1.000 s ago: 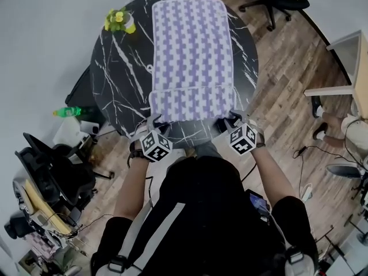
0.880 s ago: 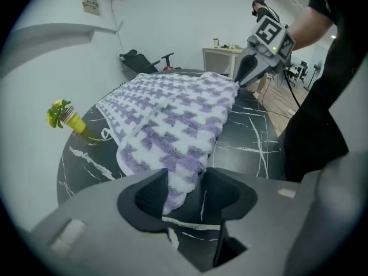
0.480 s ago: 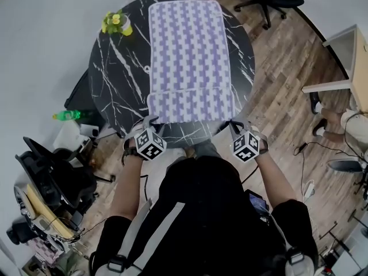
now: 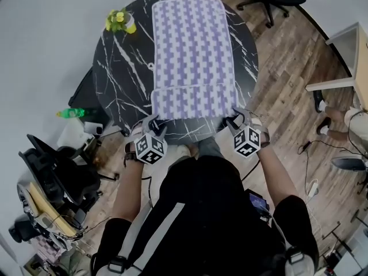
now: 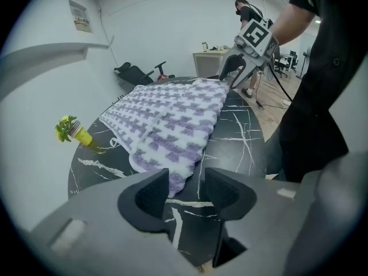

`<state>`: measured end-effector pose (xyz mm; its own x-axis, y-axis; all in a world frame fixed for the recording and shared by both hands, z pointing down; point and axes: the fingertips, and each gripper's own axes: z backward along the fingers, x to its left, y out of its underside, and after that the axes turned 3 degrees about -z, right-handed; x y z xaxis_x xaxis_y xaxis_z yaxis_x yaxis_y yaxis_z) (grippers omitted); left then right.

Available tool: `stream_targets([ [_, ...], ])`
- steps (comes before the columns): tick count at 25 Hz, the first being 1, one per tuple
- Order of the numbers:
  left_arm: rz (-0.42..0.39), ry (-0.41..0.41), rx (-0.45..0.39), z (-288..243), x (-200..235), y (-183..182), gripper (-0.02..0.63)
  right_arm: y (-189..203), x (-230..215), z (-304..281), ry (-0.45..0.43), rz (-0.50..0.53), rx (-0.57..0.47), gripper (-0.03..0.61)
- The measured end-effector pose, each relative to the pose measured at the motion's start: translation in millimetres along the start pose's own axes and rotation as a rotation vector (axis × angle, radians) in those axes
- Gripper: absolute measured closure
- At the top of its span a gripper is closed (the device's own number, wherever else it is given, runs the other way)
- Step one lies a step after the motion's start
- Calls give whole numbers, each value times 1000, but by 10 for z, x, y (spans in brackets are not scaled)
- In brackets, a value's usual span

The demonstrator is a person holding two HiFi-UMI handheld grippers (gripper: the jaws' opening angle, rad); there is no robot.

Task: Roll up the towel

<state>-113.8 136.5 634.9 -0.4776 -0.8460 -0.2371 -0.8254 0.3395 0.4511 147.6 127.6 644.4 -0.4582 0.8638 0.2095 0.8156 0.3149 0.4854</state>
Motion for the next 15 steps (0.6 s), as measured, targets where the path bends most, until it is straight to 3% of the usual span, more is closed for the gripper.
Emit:
stream_targets([
  [8,-16,71,64,-207,-76,134,399,157,-76,-151,-81,13,104,388],
  [15,39,200,87,-292,16,163,393,213,-44,-159,-133,-68,100,425],
])
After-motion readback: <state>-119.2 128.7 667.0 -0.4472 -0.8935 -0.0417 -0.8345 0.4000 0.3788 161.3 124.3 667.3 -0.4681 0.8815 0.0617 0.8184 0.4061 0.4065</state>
